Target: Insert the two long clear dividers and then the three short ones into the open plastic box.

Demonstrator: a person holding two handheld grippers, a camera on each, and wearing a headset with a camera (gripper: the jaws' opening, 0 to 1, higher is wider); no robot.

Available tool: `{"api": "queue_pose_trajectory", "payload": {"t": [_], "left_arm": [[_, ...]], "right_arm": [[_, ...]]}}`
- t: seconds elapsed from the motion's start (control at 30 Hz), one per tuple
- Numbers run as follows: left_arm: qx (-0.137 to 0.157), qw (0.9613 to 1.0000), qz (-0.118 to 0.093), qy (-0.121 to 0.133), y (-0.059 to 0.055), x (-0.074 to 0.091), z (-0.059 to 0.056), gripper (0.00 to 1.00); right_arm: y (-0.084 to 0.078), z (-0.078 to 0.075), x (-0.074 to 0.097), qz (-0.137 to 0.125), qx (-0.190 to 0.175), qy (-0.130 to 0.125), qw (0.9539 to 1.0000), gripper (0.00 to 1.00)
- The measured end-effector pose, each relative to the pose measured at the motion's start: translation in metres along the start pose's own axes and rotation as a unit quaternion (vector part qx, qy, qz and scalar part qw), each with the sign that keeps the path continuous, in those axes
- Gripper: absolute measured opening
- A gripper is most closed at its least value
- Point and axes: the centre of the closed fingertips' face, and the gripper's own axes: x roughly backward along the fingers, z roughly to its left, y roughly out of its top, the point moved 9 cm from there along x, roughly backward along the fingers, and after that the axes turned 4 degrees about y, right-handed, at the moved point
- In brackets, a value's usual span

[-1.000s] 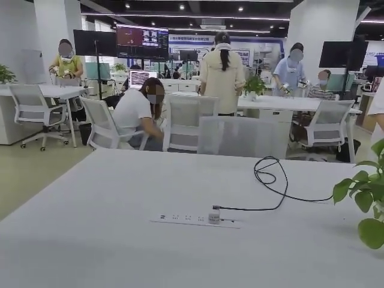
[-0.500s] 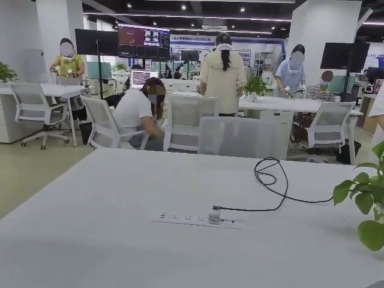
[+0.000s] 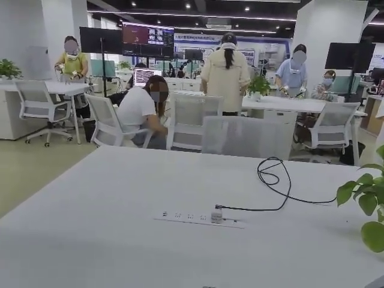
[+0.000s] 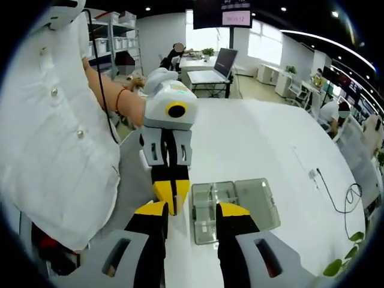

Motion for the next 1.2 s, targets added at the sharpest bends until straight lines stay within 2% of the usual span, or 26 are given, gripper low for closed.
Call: {"api": "queue_pose_trajectory", "payload": {"t": [0.23, 0.4, 0.67, 0.9, 1.2], "left_arm": [[-0.025, 0.9996, 0.006, -0.012, 0.001, 0.001, -0.003, 0.00], [-0.030, 0.9994, 0.006, -0.014, 0.003, 0.001, -0.003, 0.00], [-0.045, 0.9988, 0.012, -0.015, 0.003, 0.001, -0.004, 0.00], [-0.048, 0.9987, 0.008, -0.017, 0.005, 0.003, -0.004, 0.00], [-0.055, 0.9983, 0.004, -0.021, 0.008, 0.004, -0.006, 0.00]], "right_arm": [[0.000, 0.003, -0.004, -0.003, -0.009, 0.030, 0.9995, 0.31], [-0.001, 0.001, -0.003, -0.009, -0.018, 0.036, 0.9992, 0.30], [0.000, 0.006, -0.005, -0.005, -0.019, 0.052, 0.9984, 0.26], [-0.002, 0.011, -0.010, 0.010, -0.015, 0.076, 0.9970, 0.17], [-0.006, 0.012, -0.012, 0.016, -0.020, 0.090, 0.9956, 0.08]]}}
